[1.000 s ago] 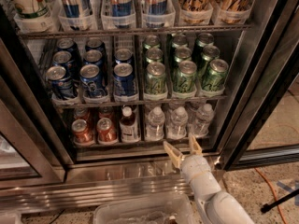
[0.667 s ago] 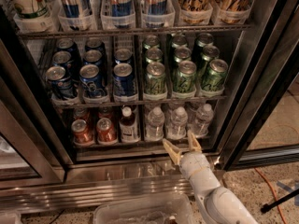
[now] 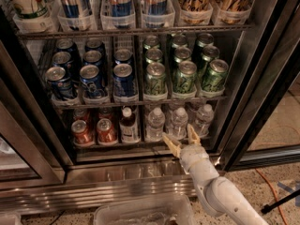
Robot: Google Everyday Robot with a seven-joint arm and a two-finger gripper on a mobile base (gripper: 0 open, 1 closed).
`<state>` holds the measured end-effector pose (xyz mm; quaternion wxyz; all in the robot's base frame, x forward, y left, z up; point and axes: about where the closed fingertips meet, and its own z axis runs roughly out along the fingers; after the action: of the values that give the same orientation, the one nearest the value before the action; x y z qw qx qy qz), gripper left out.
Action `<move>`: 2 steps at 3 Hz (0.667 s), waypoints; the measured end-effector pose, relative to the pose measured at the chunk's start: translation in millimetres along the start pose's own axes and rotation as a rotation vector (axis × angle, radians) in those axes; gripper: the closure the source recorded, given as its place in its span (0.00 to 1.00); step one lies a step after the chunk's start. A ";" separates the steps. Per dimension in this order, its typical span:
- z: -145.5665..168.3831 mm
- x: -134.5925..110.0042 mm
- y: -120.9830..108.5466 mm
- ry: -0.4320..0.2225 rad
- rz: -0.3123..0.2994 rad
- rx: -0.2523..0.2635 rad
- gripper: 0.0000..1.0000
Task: Pick water bottle from bottom shelf of fridge
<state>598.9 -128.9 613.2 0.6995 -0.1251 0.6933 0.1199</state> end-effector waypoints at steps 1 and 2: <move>12.4 -2.0 -2.6 -0.001 0.000 -0.009 0.26; 28.0 -6.2 -8.1 -0.004 0.003 -0.011 0.27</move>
Offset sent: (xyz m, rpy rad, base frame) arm 0.0381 0.0016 0.0073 0.0066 -0.0008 0.0140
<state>627.9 -126.9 619.6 0.6999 -0.1277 0.6915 0.1250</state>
